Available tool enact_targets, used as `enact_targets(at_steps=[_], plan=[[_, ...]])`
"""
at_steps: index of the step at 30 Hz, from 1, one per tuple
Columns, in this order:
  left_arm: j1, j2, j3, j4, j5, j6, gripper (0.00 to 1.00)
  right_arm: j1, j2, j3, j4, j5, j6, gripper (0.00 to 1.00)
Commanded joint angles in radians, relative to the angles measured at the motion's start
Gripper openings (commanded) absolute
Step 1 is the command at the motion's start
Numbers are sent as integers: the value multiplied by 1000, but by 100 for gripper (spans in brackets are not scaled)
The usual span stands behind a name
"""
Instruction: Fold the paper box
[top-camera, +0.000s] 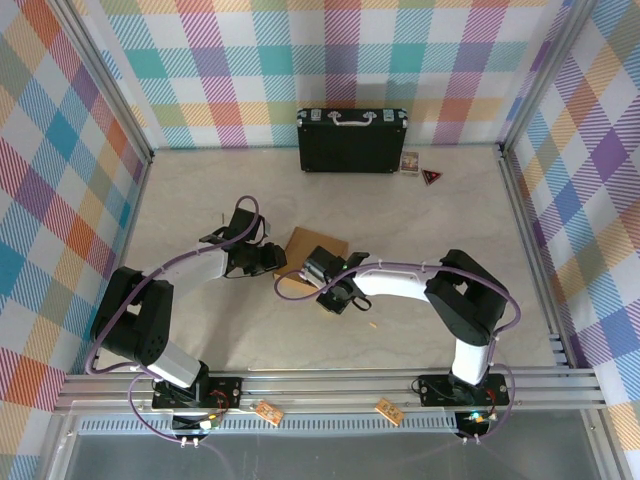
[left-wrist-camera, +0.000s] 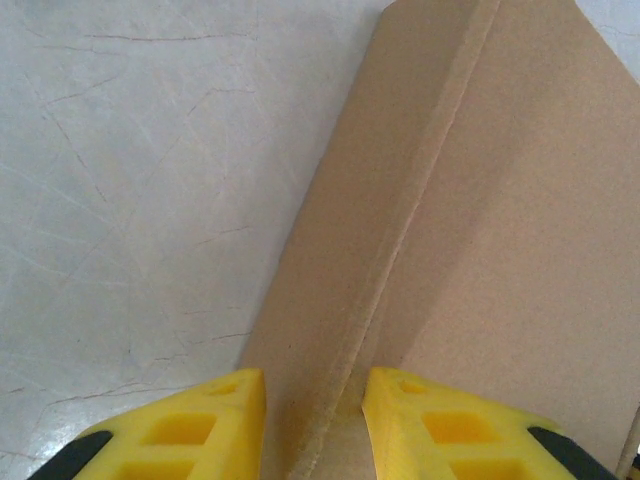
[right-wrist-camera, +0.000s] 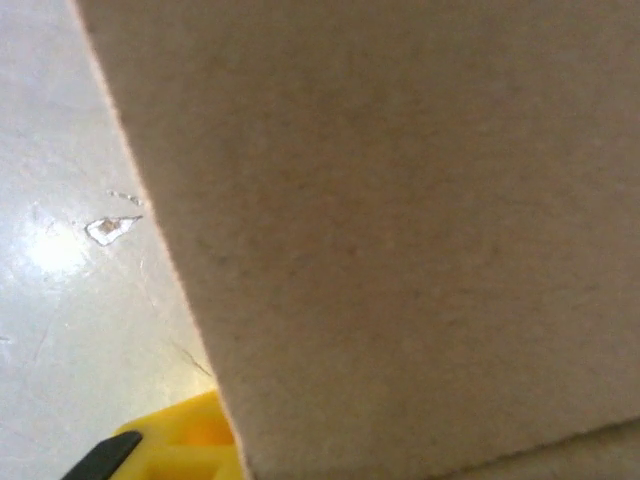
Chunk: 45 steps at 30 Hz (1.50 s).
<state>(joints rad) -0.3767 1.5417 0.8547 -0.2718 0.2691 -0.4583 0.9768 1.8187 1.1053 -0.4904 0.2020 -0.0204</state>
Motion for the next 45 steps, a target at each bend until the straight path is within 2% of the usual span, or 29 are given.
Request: enact_targets(at_steps=[1, 3, 6, 8, 10, 12, 22, 25, 31, 35, 38, 45], plan=[[-27, 34, -46, -55, 65, 8, 32, 3, 18, 33, 81, 17, 49, 21], [-28, 38, -51, -48, 67, 6, 32, 4, 12, 28, 93, 12, 52, 18], [-28, 33, -58, -48, 62, 8, 32, 3, 4, 28, 97, -24, 46, 19], [-27, 24, -58, -56, 50, 9, 32, 3, -8, 24, 88, -45, 31, 27], [-28, 8, -55, -68, 39, 12, 32, 3, -34, 1, 83, -43, 7, 46], [-28, -2, -45, -87, 23, 16, 32, 3, -77, -41, 104, -31, -14, 59], [-28, -29, -15, -153, -64, 23, 36, 0, -358, -242, 147, 23, -185, 81], [-28, -43, 1, -166, -74, 23, 37, 0, -419, -297, 207, -4, -263, 88], [-27, -38, 38, -190, -93, 29, 39, -19, -425, -329, 330, -10, -507, 89], [-24, -50, 69, -210, -102, 35, 41, -60, -407, -367, 413, -83, -712, 89], [-24, -49, 91, -221, -101, 35, 41, -100, -374, -364, 449, -157, -776, 89], [-18, -75, 81, -194, -141, 9, 50, -108, -289, -397, 648, -162, -856, 89]])
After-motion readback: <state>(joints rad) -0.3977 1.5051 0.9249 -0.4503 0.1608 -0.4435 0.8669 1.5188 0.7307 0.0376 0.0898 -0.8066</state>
